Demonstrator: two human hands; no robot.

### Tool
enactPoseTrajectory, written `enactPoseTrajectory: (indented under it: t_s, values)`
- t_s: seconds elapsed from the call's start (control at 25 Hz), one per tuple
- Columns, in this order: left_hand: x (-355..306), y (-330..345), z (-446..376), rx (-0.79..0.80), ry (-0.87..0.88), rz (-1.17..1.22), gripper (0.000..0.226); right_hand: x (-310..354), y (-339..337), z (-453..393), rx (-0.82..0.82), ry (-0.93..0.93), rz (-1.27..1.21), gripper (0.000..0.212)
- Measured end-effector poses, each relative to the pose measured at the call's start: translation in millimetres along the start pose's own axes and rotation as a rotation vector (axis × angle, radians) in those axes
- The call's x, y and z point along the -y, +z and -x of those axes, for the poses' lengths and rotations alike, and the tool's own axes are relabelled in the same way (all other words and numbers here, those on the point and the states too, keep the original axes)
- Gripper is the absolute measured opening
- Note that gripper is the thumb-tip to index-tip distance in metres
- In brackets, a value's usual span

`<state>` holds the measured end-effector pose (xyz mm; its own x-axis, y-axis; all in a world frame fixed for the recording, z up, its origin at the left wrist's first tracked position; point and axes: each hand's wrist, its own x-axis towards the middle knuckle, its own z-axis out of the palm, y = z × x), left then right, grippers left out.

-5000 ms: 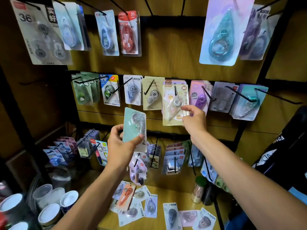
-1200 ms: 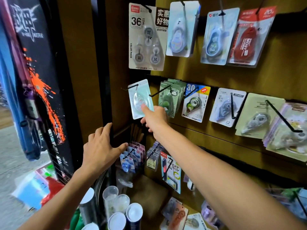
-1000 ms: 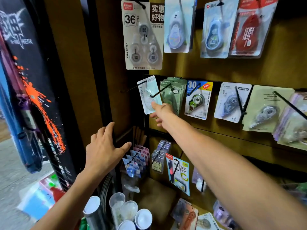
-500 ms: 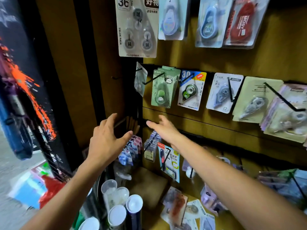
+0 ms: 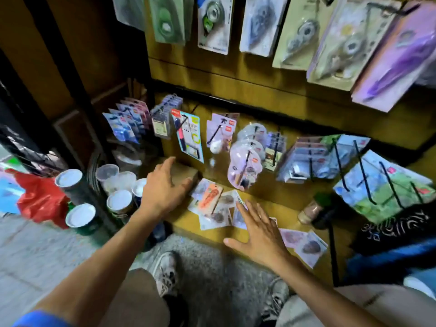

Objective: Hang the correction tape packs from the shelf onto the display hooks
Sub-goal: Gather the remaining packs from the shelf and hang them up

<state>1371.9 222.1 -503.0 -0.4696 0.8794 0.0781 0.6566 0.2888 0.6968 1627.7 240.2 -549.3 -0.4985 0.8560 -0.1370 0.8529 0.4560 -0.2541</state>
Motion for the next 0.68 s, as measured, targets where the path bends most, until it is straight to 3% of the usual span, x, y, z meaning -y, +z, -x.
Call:
enactPoseTrajectory:
  t_s: [0.16, 0.44, 0.68]
  values:
    - [21.1, 96.3, 14.9, 0.225, -0.081, -0.07, 0.079, -56.8, 58.5, -4.3, 0.135, 0.184, -0.025, 0.121]
    - [58.1, 250.3, -4.3, 0.529, -0.152, -0.161, 0.071, -152.2, 141.7, -59.3, 0.352, 0.384, 0.034, 0.09]
    - [67.9, 353.7, -38.5, 0.811, 0.062, -0.383, 0.084, -209.5, 193.1, -103.3, 0.484, 0.47, 0.008, 0.083]
